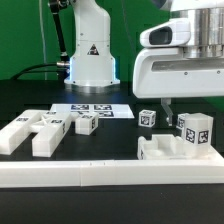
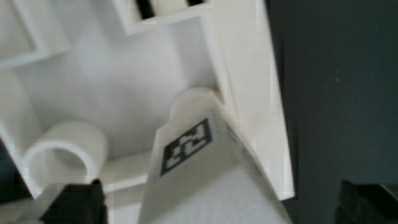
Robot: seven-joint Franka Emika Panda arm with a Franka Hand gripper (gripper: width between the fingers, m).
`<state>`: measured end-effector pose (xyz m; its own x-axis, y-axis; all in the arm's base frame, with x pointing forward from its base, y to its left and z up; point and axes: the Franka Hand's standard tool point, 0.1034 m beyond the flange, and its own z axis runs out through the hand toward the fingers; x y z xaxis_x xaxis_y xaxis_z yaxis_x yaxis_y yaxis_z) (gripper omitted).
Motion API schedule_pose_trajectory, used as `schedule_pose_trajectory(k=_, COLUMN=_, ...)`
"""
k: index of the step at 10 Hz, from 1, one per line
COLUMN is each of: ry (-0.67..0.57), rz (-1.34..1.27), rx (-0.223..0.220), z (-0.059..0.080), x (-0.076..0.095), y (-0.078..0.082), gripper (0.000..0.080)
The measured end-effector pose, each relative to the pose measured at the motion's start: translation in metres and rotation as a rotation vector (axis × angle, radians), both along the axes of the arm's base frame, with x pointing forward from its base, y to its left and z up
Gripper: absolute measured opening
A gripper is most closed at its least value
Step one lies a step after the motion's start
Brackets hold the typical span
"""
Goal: Assemble chair
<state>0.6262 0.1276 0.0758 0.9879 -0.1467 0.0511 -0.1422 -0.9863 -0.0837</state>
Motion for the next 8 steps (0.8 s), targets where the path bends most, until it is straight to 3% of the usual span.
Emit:
schedule_pose_trajectory(k=5, ry=-0.022, rz=0.342, rx=-0.043, z=-0.0011, x=-0.0003, y=-0.0035, gripper=0.0649)
schedule_pose_trajectory(k=7, ry=-0.022, rz=0.379, rx=-0.051, z=-0.0018, x=-0.0004, y=-0.0046, gripper=0.0602)
schedule_pose_trajectory(k=8, ry=-0.022, rz=0.377, rx=-0.051, z=-0.0018, x=-0.0004, y=-0.0047, gripper=0.0428)
